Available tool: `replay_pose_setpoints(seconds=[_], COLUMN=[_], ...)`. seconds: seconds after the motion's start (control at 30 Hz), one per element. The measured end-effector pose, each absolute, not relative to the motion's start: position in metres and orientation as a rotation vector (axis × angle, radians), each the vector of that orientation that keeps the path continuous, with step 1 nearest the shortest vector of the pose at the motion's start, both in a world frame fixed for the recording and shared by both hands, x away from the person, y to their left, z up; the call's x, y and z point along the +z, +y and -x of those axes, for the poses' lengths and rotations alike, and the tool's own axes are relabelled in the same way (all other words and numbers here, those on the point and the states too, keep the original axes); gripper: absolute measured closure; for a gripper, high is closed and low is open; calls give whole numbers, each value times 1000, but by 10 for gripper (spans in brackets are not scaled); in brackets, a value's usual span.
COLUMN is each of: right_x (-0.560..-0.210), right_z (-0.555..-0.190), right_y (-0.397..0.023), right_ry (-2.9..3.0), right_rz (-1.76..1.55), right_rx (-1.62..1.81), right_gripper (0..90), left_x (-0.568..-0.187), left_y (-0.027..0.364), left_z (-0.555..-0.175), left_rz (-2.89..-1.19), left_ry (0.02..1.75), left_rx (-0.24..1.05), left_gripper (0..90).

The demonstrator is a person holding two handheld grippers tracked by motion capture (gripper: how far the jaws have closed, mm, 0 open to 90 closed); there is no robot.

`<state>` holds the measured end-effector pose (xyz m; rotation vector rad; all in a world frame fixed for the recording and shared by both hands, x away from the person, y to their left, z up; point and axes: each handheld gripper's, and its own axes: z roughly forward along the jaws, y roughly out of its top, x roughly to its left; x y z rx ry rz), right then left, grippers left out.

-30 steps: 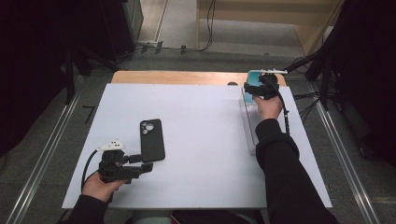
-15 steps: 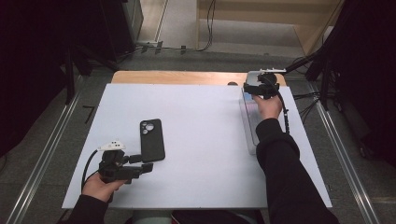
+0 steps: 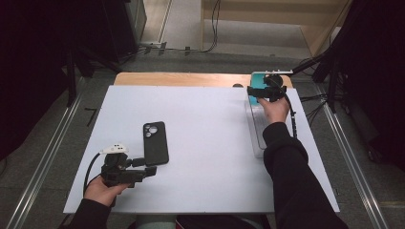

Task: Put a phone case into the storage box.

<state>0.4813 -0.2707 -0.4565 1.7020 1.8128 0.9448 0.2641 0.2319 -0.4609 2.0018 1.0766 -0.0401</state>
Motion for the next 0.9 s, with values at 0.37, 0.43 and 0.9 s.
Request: replay_pose_setpoints(seconds=[0.37,0.43,0.9], right_x=[-441,-438,-422], right_z=[-463,-458,-406], right_y=[-276,-276,-270], right_ry=[1850,1867,2009], right_rz=[-1699,-1707,-1596], right_rx=[974,972,1087], right_gripper=[6,6,7], left_x=[-461,-461,-456], left_y=[231,231,228], left_z=[-266,-267,-275], left_rz=[-1998,-2000,-1981], left_ry=[1101,1099,1118], left_rx=[-57,-62,-84], left_gripper=[301,301,301])
